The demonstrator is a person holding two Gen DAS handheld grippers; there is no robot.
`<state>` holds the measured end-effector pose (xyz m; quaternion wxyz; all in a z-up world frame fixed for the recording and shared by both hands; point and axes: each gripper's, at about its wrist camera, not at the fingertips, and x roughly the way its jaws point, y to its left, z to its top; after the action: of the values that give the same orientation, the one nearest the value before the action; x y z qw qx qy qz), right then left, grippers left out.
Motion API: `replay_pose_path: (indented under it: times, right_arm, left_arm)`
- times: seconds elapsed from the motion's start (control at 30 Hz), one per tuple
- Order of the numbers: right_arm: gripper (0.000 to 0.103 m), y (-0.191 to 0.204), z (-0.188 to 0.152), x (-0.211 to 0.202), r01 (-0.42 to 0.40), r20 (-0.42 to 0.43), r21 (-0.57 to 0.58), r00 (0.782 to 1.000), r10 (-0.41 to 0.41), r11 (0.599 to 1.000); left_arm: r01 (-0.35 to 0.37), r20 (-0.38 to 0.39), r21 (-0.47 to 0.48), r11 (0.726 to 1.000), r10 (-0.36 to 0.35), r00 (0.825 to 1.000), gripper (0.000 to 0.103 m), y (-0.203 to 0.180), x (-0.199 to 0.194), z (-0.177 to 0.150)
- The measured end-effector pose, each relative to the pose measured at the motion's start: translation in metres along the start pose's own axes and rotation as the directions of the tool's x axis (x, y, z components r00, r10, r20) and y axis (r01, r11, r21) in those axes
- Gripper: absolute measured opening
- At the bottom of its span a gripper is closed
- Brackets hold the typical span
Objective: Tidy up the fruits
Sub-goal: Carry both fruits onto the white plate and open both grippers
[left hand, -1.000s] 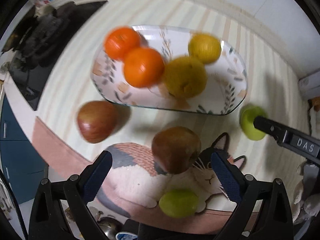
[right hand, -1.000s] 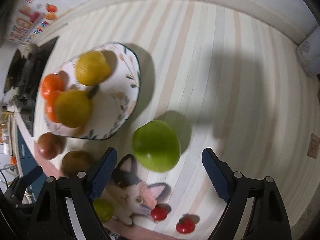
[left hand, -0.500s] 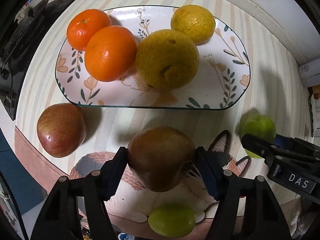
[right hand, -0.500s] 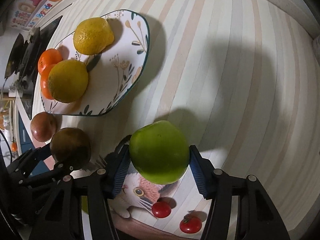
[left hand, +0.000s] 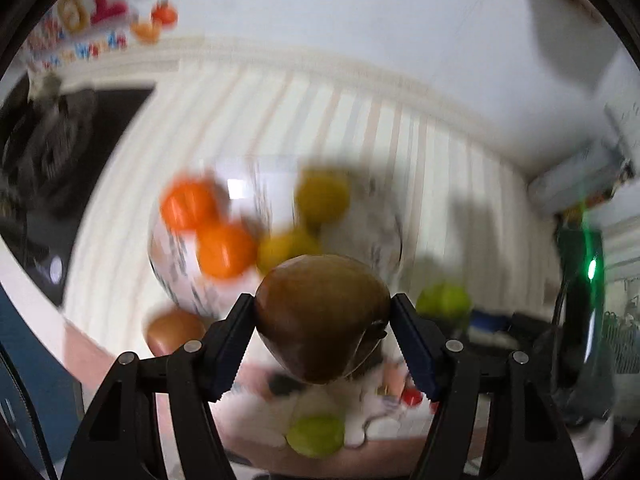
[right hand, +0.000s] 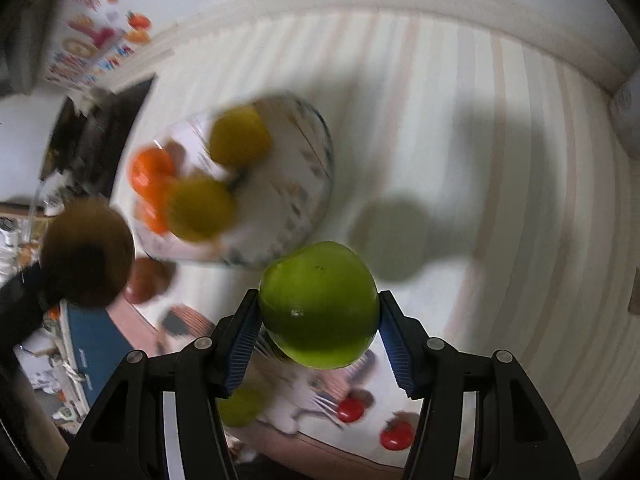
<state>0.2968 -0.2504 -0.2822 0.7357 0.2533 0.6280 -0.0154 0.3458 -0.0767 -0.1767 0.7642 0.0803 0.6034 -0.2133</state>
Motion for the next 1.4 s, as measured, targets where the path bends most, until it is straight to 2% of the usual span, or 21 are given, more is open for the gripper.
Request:
replay_pose_path:
  times: [0.13, 0.27, 0.33, 0.47, 0.6, 0.73, 0.77, 0.8, 0.83, 0.87, 0.9, 0.97, 1.13, 1.27, 1.4]
  right_arm:
    - [0.06, 0.019, 0.035, 0.006, 0.017, 0.024, -0.01, 1.0, -0.017, 1.0]
    - [0.06, 0.036, 0.056, 0.033, 0.057, -0.008, -0.023, 0.998, -0.057, 0.998]
    - [0.06, 0.038, 0.062, 0.046, 0.065, -0.027, -0.021, 0.997, -0.066, 0.998]
    - [0.06, 0.041, 0.068, 0.064, 0.068, -0.059, -0.011, 0.996, -0.068, 0.998]
    - [0.061, 0.045, 0.069, 0.072, 0.08, -0.084, -0.02, 0.993, -0.082, 0.997]
    - [0.064, 0.04, 0.069, 0.079, 0.05, -0.122, 0.013, 0.991, -0.048, 0.999]
    - [0.077, 0.038, 0.07, 0.078, 0.039, -0.123, 0.023, 0.992, -0.036, 0.999]
    - [0.087, 0.038, 0.07, 0.076, 0.042, -0.117, 0.026, 0.992, -0.039, 0.999]
    - [0.088, 0.038, 0.07, 0.072, 0.047, -0.108, 0.023, 0.993, -0.045, 0.999]
    - [0.088, 0.037, 0.069, 0.069, 0.049, -0.107, 0.021, 0.993, -0.046, 0.999]
    - [0.09, 0.036, 0.068, 0.065, 0.052, -0.107, 0.02, 0.993, -0.05, 0.998]
    - [0.093, 0.038, 0.067, 0.059, 0.073, -0.099, 0.006, 0.993, -0.072, 0.997]
    - [0.094, 0.042, 0.058, 0.041, 0.139, -0.066, -0.049, 0.988, -0.142, 0.989]
    - [0.094, 0.043, 0.048, 0.024, 0.173, -0.037, -0.081, 0.984, -0.177, 0.982]
    - [0.094, 0.046, 0.038, 0.004, 0.176, -0.008, -0.109, 0.984, -0.178, 0.978]
  left_arm:
    - [-0.055, 0.027, 0.024, 0.998, 0.055, 0.998, 0.067, 0.014, 0.003, 0.055]
    - [-0.118, -0.062, 0.04, 0.992, 0.12, 0.991, 0.067, 0.032, 0.047, 0.095]
    - [-0.142, -0.122, 0.052, 0.988, 0.148, 0.981, 0.067, 0.039, 0.074, 0.104]
    - [-0.164, -0.203, 0.064, 0.984, 0.174, 0.964, 0.067, 0.042, 0.105, 0.1]
    - [-0.156, -0.242, 0.055, 0.986, 0.164, 0.956, 0.067, 0.046, 0.122, 0.101]
    - [-0.158, -0.269, 0.039, 0.987, 0.162, 0.949, 0.067, 0.051, 0.132, 0.102]
    - [-0.155, -0.27, 0.034, 0.987, 0.159, 0.95, 0.067, 0.053, 0.132, 0.101]
    - [-0.156, -0.271, 0.035, 0.987, 0.159, 0.949, 0.072, 0.054, 0.133, 0.101]
    - [-0.163, -0.263, 0.033, 0.986, 0.166, 0.95, 0.08, 0.055, 0.131, 0.101]
    - [-0.17, -0.242, 0.03, 0.985, 0.172, 0.955, 0.093, 0.057, 0.126, 0.101]
    - [-0.168, -0.228, 0.025, 0.986, 0.169, 0.959, 0.095, 0.058, 0.122, 0.102]
    - [-0.155, -0.217, 0.003, 0.988, 0.152, 0.964, 0.095, 0.06, 0.114, 0.101]
    - [-0.144, -0.177, -0.038, 0.989, 0.135, 0.975, 0.095, 0.067, 0.088, 0.088]
    - [-0.168, -0.133, -0.063, 0.984, 0.158, 0.978, 0.095, 0.073, 0.063, 0.07]
    - [-0.179, -0.099, -0.083, 0.98, 0.17, 0.98, 0.095, 0.075, 0.05, 0.052]
